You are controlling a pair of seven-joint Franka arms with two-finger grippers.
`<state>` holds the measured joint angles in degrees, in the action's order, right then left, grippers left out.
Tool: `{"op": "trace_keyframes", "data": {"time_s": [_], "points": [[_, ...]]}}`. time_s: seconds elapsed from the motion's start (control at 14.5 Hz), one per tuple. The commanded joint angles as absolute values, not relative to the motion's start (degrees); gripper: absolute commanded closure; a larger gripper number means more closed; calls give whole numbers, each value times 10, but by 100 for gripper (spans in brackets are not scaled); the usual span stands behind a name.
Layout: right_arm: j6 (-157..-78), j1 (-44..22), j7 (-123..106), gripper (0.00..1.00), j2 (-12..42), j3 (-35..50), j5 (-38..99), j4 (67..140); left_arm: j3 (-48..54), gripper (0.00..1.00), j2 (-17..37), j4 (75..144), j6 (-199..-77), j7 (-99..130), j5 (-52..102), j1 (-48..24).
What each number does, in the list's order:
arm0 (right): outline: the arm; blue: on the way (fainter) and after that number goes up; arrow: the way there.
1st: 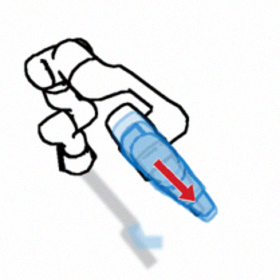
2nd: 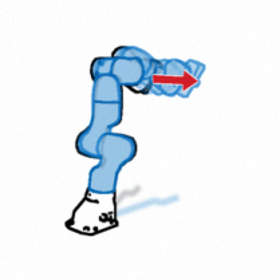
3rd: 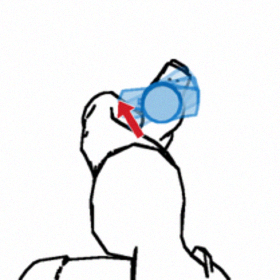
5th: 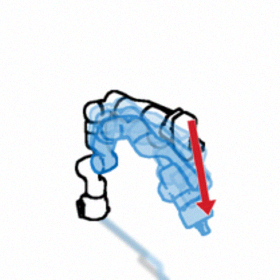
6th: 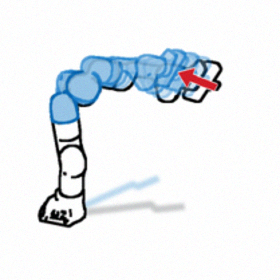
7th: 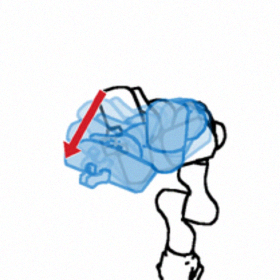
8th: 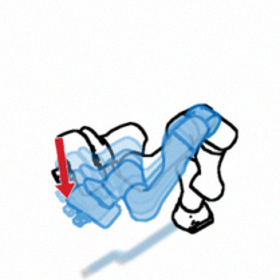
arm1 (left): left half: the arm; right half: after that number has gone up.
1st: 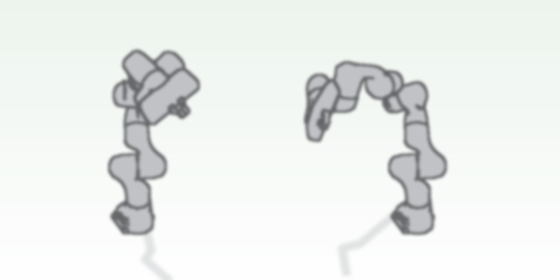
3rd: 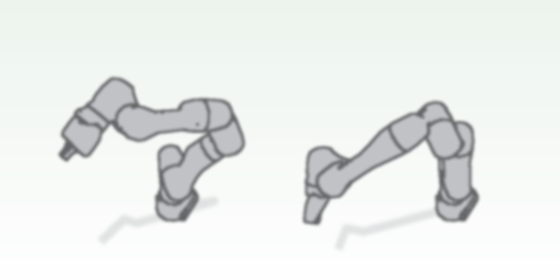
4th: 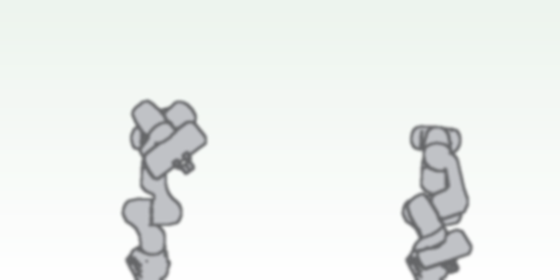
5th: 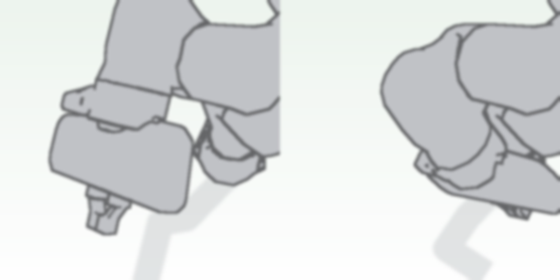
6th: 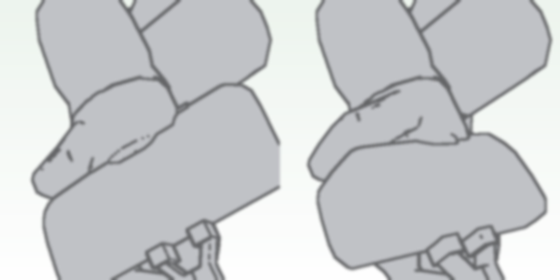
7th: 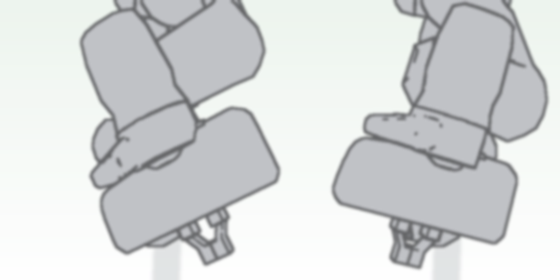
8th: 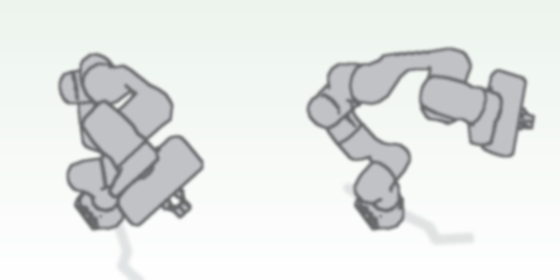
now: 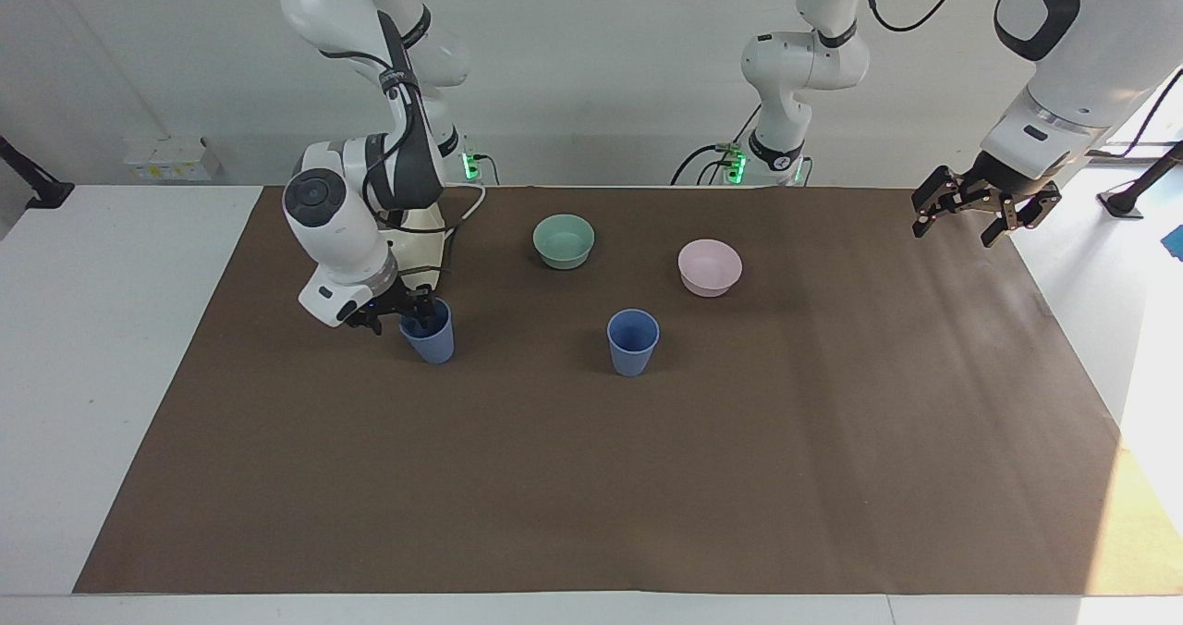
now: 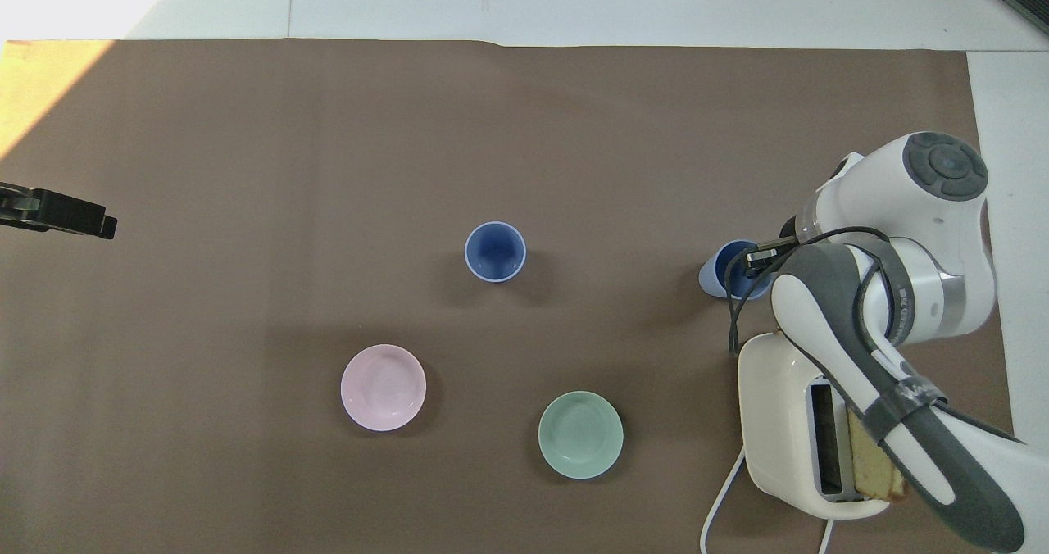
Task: Stack blue cups with both arms
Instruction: 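Grasp the other blue cup with the right gripper, then carry the blue cup with the right gripper over the placed cup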
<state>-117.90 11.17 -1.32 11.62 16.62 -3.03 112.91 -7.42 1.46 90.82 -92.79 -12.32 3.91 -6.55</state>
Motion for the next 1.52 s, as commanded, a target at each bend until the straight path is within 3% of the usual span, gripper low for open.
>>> {"op": "trace_keyframes", "data": {"time_s": [0.0,0.41,0.76,1.11,1.45], "points": [[-1154,115,-23,100,127,170,-19,1096,-66,0,22,891,-926,-122,33,-58],[-1073,91,39,100,127,177,-19,1010,-66,0,20,890,-926,-121,33,-57],[-1035,28,147,100,128,177,8,933,-66,0,18,892,-927,-124,32,-57],[-1027,-79,262,100,173,173,-3,826,-66,0,17,893,-924,-125,33,-59],[-1034,-143,312,100,215,174,-10,745,-66,0,17,894,-922,-125,33,-58]]}}
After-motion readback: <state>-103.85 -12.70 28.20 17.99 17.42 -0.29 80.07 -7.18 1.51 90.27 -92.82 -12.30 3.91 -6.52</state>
